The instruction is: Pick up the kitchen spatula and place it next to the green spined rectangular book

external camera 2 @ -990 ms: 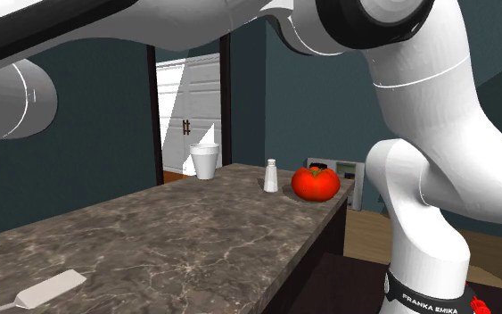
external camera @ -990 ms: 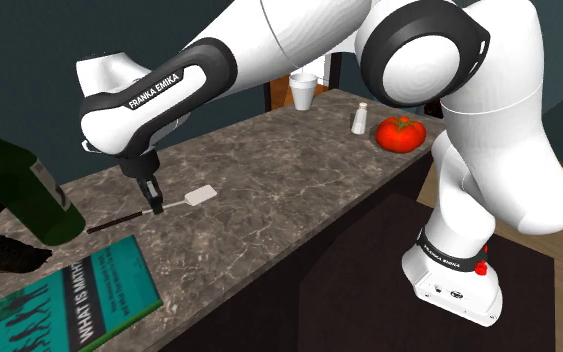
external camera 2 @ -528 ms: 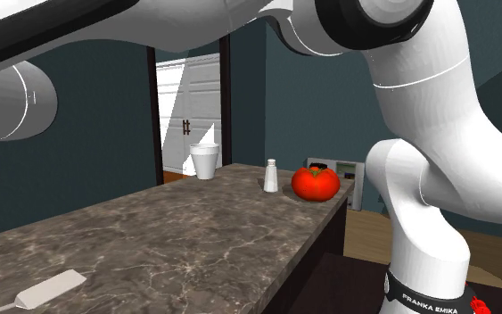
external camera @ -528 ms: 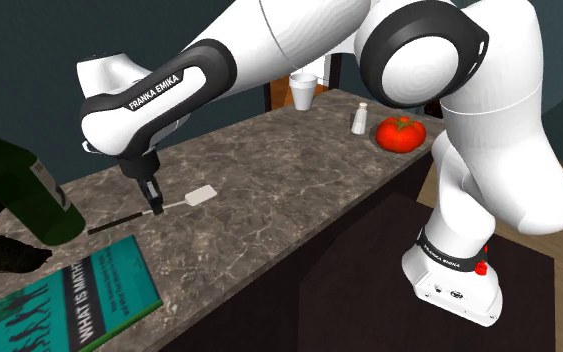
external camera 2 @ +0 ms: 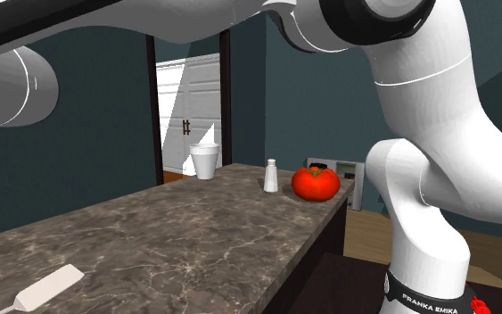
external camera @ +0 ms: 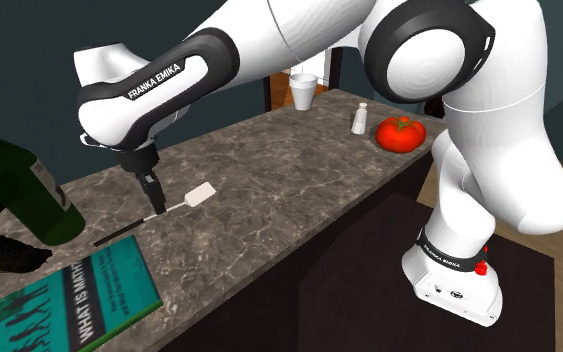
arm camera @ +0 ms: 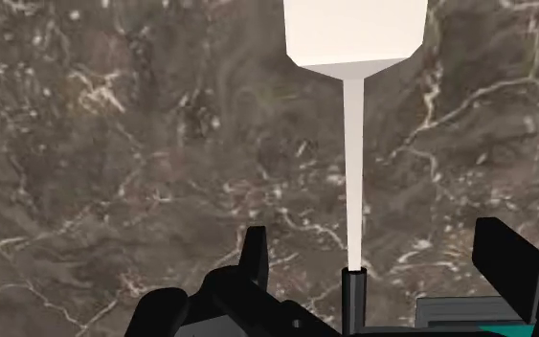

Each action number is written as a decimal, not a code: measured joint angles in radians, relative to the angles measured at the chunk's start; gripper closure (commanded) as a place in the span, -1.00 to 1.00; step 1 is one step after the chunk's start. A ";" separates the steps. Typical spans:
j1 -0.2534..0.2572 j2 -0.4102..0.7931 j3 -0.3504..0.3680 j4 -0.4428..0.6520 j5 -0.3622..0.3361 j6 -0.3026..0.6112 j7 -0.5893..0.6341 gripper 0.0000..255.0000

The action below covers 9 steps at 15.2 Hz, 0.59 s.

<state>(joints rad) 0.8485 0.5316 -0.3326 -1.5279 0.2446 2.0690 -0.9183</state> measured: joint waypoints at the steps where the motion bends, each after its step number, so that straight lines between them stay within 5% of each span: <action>1: -0.002 -0.006 -0.002 0.019 -0.003 -0.024 0.003 -1.00; 9: 0.001 -0.028 -0.007 0.045 -0.013 -0.072 0.011 -1.00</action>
